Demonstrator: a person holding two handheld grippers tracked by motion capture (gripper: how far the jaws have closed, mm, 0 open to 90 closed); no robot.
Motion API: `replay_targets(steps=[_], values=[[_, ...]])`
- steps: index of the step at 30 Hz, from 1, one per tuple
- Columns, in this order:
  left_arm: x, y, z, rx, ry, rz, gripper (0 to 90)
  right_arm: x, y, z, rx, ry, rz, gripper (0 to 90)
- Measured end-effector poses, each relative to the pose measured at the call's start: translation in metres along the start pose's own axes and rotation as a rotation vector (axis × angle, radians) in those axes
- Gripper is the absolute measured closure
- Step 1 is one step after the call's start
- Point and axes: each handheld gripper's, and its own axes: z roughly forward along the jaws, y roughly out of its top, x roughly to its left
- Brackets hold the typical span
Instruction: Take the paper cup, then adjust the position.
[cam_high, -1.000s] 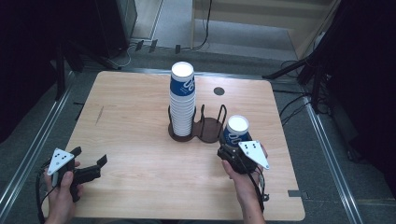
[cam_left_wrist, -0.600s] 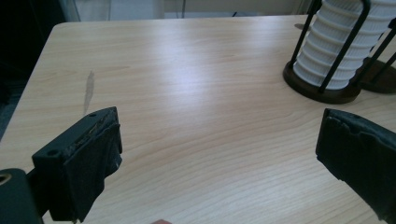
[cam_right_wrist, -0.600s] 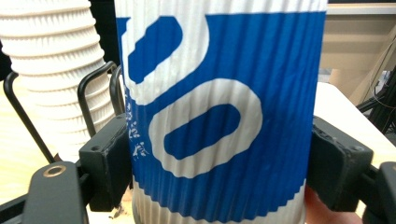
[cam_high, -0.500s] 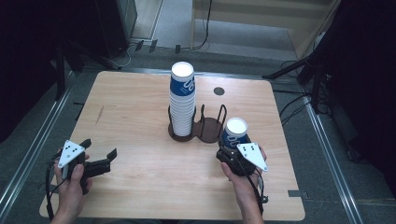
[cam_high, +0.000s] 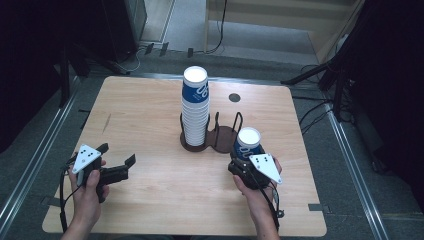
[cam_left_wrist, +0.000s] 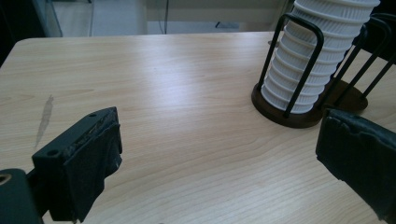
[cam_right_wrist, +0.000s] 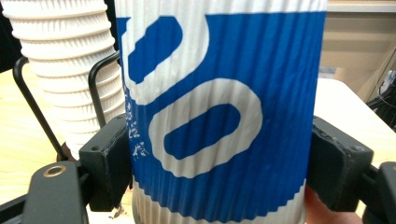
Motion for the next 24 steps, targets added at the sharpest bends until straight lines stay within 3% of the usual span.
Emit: replay_targets(steps=[4, 15, 21, 24], values=[[-0.006, 0.006, 0.005, -0.005, -0.022, -0.023, 1.2, 0.003, -0.002, 0.001, 0.003, 0.003, -0.011, 19.3], [-0.022, 0.006, 0.010, 0.010, -0.079, 0.032, 1.2, 0.007, -0.006, 0.002, 0.014, 0.008, -0.027, 19.3], [-0.028, 0.004, 0.014, 0.031, -0.154, 0.061, 1.3, 0.015, -0.008, 0.003, 0.014, 0.016, -0.064, 19.3], [-0.031, 0.005, 0.015, 0.038, -0.165, 0.066, 1.2, 0.019, -0.010, 0.003, 0.016, 0.018, -0.078, 19.3]])
